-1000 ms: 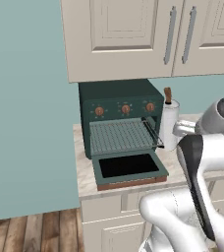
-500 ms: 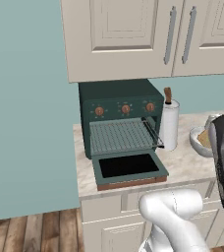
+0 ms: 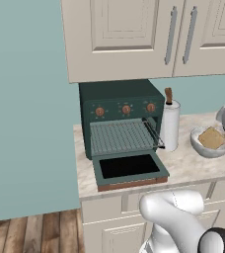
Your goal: Pick up the heated bread from the toaster oven and place it in the bowl. Then move the bread bowl to the dining counter.
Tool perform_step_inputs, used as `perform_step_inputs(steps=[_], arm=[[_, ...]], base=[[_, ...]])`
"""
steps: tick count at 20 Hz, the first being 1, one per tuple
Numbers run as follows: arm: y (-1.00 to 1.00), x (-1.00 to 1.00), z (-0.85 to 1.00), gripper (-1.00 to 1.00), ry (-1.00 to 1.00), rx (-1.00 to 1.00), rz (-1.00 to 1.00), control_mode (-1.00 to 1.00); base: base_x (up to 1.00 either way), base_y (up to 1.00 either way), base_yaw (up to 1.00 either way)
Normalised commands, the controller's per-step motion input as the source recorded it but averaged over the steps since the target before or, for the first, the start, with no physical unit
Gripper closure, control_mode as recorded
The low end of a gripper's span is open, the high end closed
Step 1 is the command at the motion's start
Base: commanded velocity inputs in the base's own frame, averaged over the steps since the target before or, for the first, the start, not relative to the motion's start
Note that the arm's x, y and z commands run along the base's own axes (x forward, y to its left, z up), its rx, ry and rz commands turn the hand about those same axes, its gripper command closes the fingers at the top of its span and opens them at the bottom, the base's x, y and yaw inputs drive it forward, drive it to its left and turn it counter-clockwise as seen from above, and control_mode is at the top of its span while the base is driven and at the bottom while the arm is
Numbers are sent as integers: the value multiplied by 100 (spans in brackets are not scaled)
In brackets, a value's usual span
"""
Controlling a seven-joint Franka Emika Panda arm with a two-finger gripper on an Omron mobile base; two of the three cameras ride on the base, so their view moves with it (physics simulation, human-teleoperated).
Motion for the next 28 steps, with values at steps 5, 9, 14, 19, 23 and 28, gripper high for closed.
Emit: perform_step_inputs(steps=[5,9,14,19,23,28], arm=[[0,65,-58,100,-5,-2,0,-100],[-7,53,-63,100,-1,-1,0,-100],[-19,45,-20,100,0,0,0,-100],[-6,15,0,100,5,0,0,-100],[-9,19,-12,100,9,0,0,-100],[-8,22,-1,100,5,0,0,-100]], base=[[0,0,0],[0,0,0],[0,0,0],[0,0,0],[0,0,0],[0,0,0]])
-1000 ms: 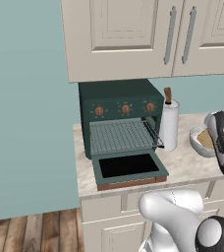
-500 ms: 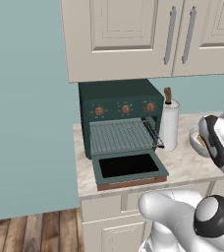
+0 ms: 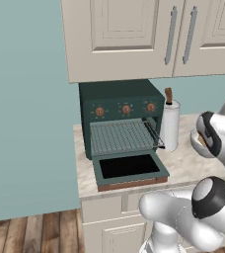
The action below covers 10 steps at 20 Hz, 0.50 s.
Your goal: Pick up the heated bread from the toaster oven and place it in the bowl. Then move the bread bowl to the dining counter.
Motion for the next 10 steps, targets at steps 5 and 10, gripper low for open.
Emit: perform_step_inputs(steps=[5,10], arm=[[-7,24,-2,100,2,0,0,-100],[-9,15,-14,100,0,0,0,-100]], base=[[0,0,0],[0,0,0]])
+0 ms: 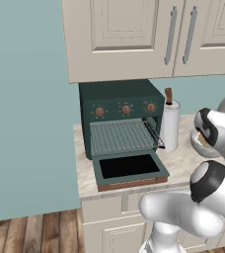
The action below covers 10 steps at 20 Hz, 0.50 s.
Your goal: Pick up the heated bread from the toaster oven and place it in the bowl. Then move the bread bowl to the dining counter.
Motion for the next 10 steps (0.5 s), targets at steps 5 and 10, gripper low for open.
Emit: perform_step_inputs(steps=[5,10], arm=[[-13,11,-32,100,0,0,0,-100],[-9,7,-13,-100,0,0,0,-100]], base=[[0,0,0],[0,0,0]])
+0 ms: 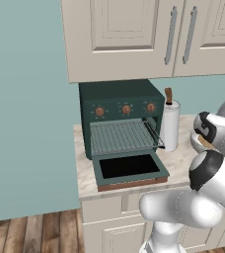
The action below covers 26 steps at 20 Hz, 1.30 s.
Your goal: Pick up the heated bread from the toaster oven and place it in the bowl. Then move the bread bowl to the dining counter.
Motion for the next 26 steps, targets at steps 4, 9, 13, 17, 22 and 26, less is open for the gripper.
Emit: perform_step_inputs(steps=[4,9,13,17,22,26], arm=[[-9,21,-3,-100,0,0,0,-100],[-12,24,-2,-100,0,0,0,-100],[-15,28,-1,-100,0,0,0,-100],[-9,5,-1,-100,0,0,0,-100],[0,-83,6,-100,-1,0,0,-100],[0,-100,2,-100,0,2,-1,-100]], base=[[0,0,0],[0,0,0],[0,0,0],[0,0,0],[0,0,0],[0,0,0]])
